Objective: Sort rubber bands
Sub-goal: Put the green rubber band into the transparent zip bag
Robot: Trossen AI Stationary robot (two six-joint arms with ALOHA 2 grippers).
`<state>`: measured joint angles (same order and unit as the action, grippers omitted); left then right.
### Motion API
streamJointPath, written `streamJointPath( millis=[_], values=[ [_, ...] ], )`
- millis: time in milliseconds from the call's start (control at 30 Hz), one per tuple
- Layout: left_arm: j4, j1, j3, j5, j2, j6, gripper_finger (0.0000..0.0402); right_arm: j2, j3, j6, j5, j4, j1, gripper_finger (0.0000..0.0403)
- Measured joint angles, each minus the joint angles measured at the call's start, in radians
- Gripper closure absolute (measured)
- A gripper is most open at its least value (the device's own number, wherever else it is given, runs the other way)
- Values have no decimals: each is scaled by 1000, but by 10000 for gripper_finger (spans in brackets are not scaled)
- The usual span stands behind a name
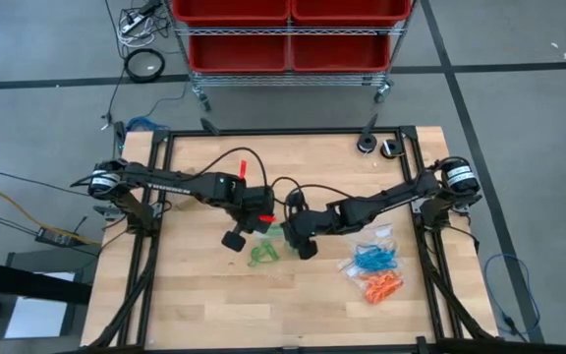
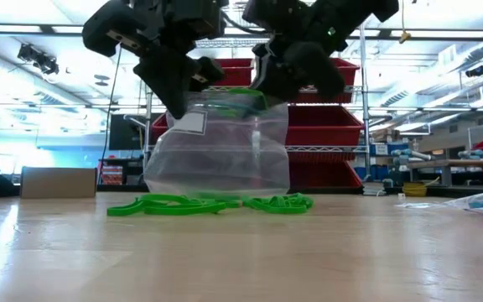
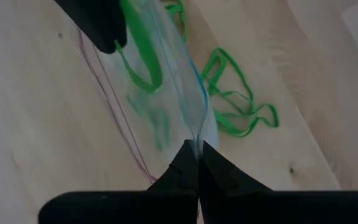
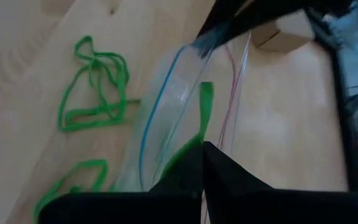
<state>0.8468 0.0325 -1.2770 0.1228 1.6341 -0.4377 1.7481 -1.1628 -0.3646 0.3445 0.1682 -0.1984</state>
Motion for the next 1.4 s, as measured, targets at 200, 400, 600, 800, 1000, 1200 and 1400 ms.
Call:
streamJointPath(
  millis=[200, 400, 600, 800, 1000, 1200, 1400],
  values=[
    [-28, 1, 0, -7, 0, -3, 401, 0, -36, 6, -96, 33, 23, 403],
    [-55, 2, 0, -10, 0, -20, 401, 0, -48, 15, -162, 29, 48, 403],
    [-55, 12, -53, -37, 0, -33, 401, 0, -48, 23, -171, 43, 62, 403],
    [-22, 14, -83, -80, -1, -52, 401, -17, -49, 24, -158, 61, 64, 403],
    [15, 17, -98, -80, -1, -52, 401, -17, -49, 31, -100, 80, 64, 386],
    [100, 17, -98, -140, -1, -51, 401, -44, -48, 23, -15, 76, 58, 324],
    [143, 14, -92, -155, 0, -48, 401, -95, -47, 23, -14, 70, 58, 281]
  ],
)
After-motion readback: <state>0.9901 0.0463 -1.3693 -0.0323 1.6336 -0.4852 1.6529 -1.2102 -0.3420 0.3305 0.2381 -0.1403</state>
